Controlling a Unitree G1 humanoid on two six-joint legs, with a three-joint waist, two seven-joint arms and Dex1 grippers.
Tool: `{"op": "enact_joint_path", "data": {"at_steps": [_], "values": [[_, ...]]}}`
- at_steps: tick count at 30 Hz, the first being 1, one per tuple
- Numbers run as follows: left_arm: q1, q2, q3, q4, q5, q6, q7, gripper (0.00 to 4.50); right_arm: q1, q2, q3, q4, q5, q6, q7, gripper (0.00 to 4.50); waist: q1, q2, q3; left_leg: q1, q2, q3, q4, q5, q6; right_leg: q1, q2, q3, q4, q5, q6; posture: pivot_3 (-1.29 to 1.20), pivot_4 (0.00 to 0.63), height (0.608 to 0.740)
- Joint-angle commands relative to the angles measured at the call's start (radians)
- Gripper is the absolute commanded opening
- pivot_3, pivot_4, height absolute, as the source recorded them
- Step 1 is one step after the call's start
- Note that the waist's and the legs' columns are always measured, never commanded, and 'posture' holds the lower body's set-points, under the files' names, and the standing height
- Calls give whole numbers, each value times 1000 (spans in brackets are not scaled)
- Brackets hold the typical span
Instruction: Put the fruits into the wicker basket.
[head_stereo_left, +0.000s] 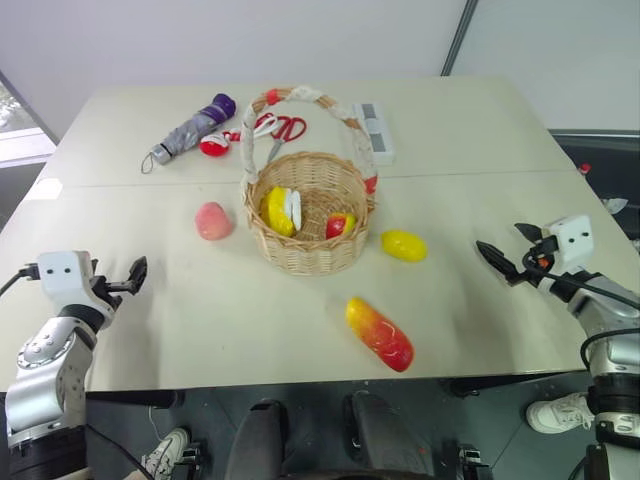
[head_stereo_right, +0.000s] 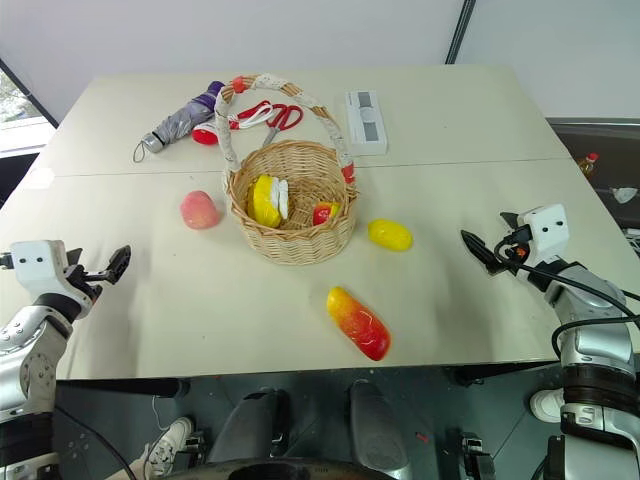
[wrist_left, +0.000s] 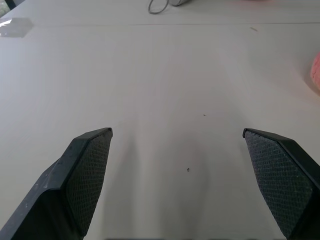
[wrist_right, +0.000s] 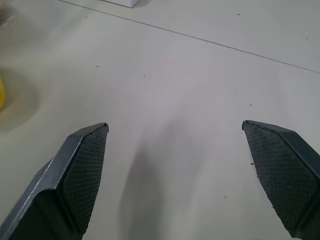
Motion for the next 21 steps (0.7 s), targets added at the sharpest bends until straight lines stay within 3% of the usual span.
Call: {"op": "enact_joint_path", "data": {"at_steps": [1, 10, 21], "values": [[-13, 15, 34, -21, 5, -31, 12, 4500, -20, -7, -4, -20, -1, -20, -1, 4467, 0, 0, 0, 0, 0, 0, 0, 0, 0, 0, 0, 0, 0, 0, 0, 0, 150, 740], [-33, 21, 5, -57, -16, -24, -21, 4500, -17, -10, -11, -77, 13, -6, 3, 4467, 0, 0, 0, 0, 0, 0, 0, 0, 0, 0, 0, 0, 0, 0, 0, 0, 150, 740], [-98, 94, -59, -176, -120, 108, -161, 4500, 52, -86, 1, -464, 163, 256, 121, 4467, 4, 0, 0, 0, 0, -1, 0, 0, 0, 0, 0, 0, 0, 0, 0, 0, 150, 740]]}}
